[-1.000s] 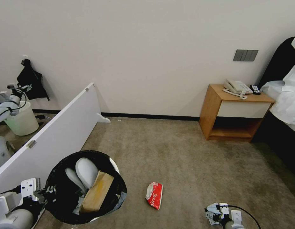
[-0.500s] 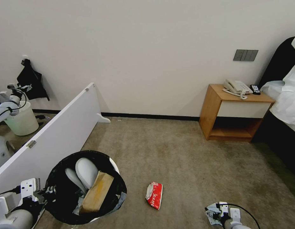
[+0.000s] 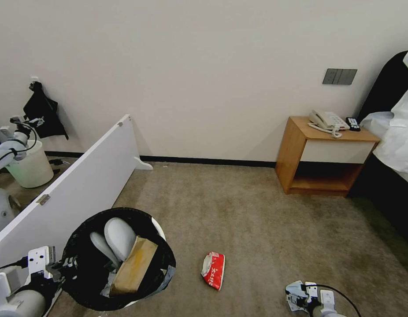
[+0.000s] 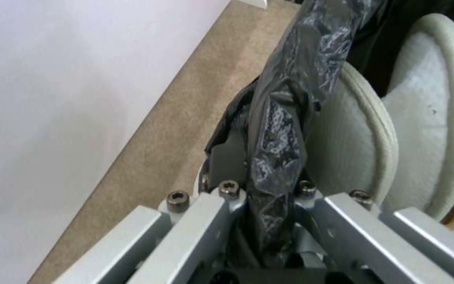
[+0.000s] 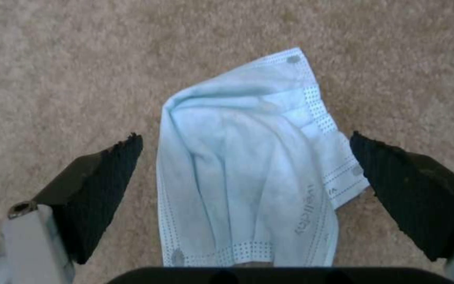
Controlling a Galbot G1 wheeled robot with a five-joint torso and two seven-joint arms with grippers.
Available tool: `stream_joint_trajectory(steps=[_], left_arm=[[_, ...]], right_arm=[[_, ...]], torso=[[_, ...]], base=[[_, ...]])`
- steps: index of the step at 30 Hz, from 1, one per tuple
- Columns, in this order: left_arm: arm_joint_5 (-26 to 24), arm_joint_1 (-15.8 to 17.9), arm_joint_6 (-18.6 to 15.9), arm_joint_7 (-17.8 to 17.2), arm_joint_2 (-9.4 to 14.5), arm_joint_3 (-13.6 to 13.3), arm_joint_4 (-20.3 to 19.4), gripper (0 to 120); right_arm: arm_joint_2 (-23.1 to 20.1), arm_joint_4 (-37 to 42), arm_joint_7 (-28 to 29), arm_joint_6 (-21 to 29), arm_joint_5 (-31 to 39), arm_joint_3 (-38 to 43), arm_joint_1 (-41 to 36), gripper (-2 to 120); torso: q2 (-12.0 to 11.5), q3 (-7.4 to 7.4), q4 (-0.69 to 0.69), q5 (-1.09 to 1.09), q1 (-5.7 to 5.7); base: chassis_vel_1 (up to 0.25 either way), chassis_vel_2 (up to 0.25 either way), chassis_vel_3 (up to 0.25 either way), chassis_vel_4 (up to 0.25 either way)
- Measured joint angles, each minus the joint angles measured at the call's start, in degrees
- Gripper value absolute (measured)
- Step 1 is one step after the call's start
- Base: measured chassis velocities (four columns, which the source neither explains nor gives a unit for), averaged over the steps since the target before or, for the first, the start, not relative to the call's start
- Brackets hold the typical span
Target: Pick up the trash bin, then pick up the garbage from the floor and place it into the trash bin.
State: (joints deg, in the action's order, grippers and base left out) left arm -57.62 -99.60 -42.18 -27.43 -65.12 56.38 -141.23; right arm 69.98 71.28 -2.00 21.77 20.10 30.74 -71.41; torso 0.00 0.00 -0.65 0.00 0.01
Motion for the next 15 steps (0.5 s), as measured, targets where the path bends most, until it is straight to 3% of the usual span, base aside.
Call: stream_joint_trajectory(steps=[8, 15], left_arm=[[0.0, 0.0, 0.0, 0.0, 0.0, 0.1, -0.1, 3], [-0.2, 0.3, 0.0, 0.0, 0.2, 0.2, 0.0, 3]], right_arm=[[0.1, -1.8, -1.1, -0.6, -0.6, 0.2, 0.8, 95], [0.1, -2.1, -1.4, -0.6, -0.6, 0.1, 0.9, 65]], torso=[[0.0, 0.00, 0.00, 0.00, 0.00], [0.0, 0.00, 0.00, 0.00, 0.00]], base=[[0.000, 0.000, 0.000, 0.000], [0.000, 0.000, 0.000, 0.000]])
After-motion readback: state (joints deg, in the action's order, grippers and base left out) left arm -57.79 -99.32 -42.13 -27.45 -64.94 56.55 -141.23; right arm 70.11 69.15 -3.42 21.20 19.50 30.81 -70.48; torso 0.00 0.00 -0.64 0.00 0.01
